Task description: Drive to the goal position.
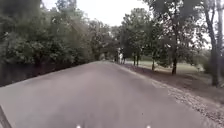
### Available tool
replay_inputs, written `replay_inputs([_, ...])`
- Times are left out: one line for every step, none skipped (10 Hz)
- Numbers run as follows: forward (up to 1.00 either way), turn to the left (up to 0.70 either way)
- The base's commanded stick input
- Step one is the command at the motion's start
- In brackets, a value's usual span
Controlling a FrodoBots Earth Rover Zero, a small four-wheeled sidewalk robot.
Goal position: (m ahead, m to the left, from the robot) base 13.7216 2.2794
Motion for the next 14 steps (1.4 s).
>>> replay_inputs([0.70,0.00])
replay_inputs([0.70,0.00])
replay_inputs([0.70,0.00])
replay_inputs([0.70,0.00])
replay_inputs([0.70,0.00])
replay_inputs([0.70,0.00])
replay_inputs([0.70,0.00])
replay_inputs([0.70,0.00])
replay_inputs([0.70,0.00])
replay_inputs([0.70,0.00])
replay_inputs([0.70,0.00])
replay_inputs([0.70,0.00])
replay_inputs([0.70,0.00])
replay_inputs([0.70,0.00])
